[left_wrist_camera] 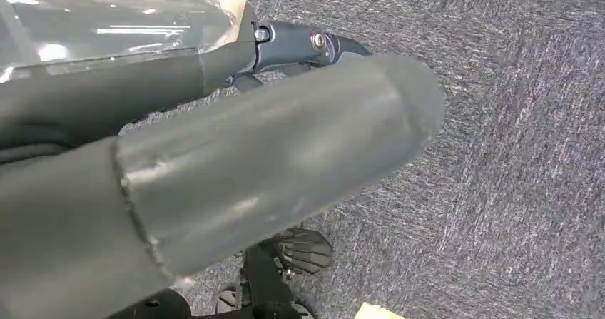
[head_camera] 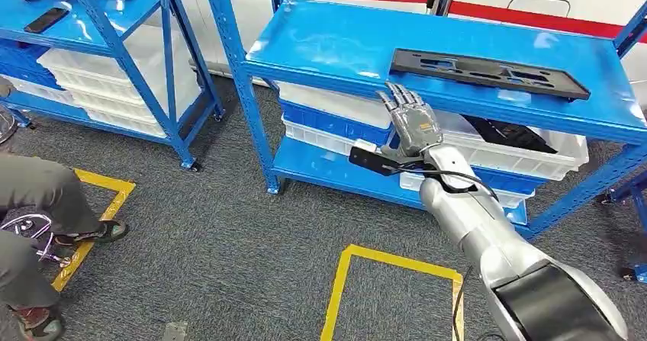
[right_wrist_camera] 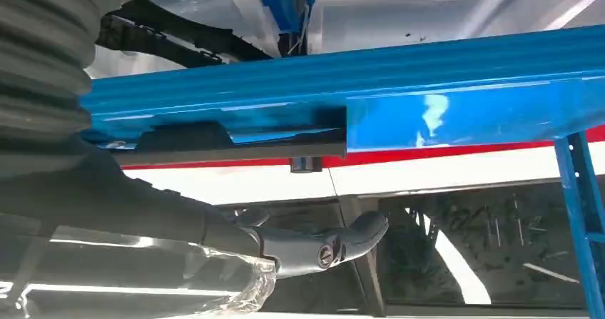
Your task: Take the parts from the cabinet and place them on the table.
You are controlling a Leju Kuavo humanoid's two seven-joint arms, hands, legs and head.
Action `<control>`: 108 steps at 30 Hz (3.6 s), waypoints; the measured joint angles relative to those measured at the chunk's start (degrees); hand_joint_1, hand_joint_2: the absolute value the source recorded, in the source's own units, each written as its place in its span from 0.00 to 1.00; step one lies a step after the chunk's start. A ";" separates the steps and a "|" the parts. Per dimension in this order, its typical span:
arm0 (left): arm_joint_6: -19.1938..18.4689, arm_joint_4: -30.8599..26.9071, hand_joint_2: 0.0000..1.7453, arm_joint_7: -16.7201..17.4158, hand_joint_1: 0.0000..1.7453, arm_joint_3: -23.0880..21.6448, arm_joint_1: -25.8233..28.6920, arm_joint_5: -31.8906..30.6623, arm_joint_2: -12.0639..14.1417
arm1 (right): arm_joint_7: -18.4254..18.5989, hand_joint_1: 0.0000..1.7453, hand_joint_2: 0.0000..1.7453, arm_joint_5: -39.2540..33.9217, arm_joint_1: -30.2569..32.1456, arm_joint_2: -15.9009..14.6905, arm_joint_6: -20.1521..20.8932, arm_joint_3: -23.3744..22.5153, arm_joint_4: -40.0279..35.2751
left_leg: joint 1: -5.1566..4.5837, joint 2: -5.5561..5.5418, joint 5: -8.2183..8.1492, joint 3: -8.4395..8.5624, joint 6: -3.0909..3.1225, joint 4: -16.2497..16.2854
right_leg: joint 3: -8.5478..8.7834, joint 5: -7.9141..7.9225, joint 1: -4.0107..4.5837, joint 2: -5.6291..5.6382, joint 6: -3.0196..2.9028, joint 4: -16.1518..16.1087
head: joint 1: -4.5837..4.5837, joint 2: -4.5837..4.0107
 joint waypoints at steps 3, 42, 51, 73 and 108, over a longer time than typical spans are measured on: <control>0.00 0.00 0.00 0.02 0.00 0.00 0.00 0.00 0.00 | 0.00 0.00 1.00 0.00 0.00 -0.02 -0.04 0.00 0.00 | 0.00 0.00 0.00 0.00 0.00 0.00 | 0.00 0.00 0.00 0.00 0.00 0.00 | 0.00 0.00; -2.38 0.07 0.00 2.89 0.00 -0.13 -0.12 -0.68 -0.52 | 3.65 0.00 1.00 3.87 1.20 -2.95 0.44 -1.73 -0.07 | 0.62 0.28 0.70 0.51 2.30 -1.22 | -4.29 -3.80 0.09 -0.25 0.59 8.68 | 0.33 0.00; -2.43 0.11 0.00 2.88 0.00 -0.72 -0.02 -0.68 -0.57 | 3.71 0.00 1.00 4.04 1.92 -3.45 0.72 -1.77 0.26 | 1.18 0.04 -0.34 -0.09 -0.38 -0.08 | -2.61 0.15 -0.54 -0.29 2.17 0.23 | 0.90 0.00; -2.10 0.39 0.00 3.13 0.00 -1.03 -0.37 -0.48 -0.35 | 7.21 0.00 1.00 6.82 -3.28 -4.70 5.14 -3.76 3.67 | -0.80 2.37 3.74 -0.42 3.93 -3.87 | -3.16 -3.24 0.63 -0.68 0.40 9.90 | 0.66 -0.02; -2.82 0.57 0.00 0.94 0.00 -0.72 0.04 1.77 -0.70 | 11.12 0.00 1.00 8.74 -10.20 -4.20 12.46 -3.74 9.05 | -0.36 0.99 5.27 -2.41 2.36 -3.22 | -7.49 -3.87 -0.13 -0.50 1.79 11.85 | 0.77 0.00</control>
